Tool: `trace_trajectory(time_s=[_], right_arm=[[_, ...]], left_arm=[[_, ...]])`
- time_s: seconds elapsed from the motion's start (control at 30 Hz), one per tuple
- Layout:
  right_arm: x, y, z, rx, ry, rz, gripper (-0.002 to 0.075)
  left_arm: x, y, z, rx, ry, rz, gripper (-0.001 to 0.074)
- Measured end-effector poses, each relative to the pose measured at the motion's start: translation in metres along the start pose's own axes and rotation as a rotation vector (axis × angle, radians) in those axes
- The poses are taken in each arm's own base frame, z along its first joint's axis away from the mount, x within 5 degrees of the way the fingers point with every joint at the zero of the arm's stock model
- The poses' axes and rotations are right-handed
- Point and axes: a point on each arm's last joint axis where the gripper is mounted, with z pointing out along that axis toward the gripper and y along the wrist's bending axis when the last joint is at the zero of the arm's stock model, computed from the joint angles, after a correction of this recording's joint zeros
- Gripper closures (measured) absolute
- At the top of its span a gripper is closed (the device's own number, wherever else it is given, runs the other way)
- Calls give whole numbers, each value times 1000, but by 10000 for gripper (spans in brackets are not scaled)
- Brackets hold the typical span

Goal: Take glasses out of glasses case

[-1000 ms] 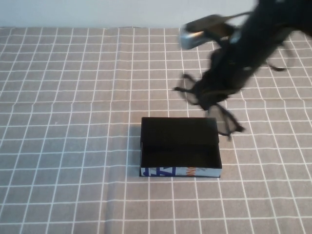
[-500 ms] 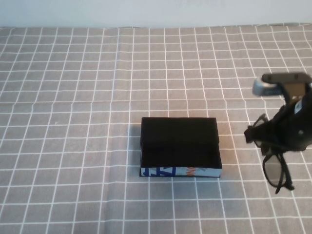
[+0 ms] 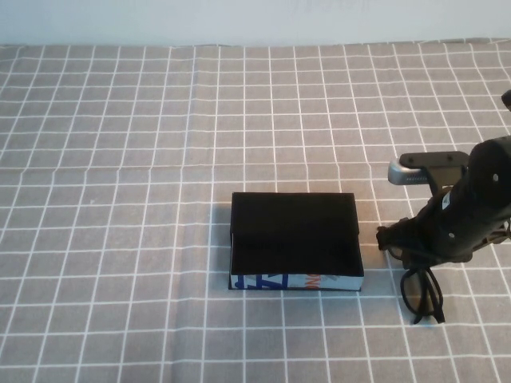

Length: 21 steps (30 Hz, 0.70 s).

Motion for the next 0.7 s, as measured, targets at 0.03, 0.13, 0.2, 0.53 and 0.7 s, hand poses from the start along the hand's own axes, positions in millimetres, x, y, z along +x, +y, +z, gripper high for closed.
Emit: trace_trajectory(time_s=[0.03,0.13,0.2,0.53,0.7], right_arm=[[0,0,0,0,0,0,518],[-1,1,-10,-6,-20,-1,500],[-1,2,-30,-22,-73,-4,496],[44,16,-163,-184,-626,-140,536],[87,0,-173,-198,-712,-158,643]], left_arm=[[0,0,0,0,0,0,740],[0,0,0,0,0,0,740],[0,0,0,0,0,0,740],[0,0,0,0,0,0,740],[0,0,0,0,0,0,740]])
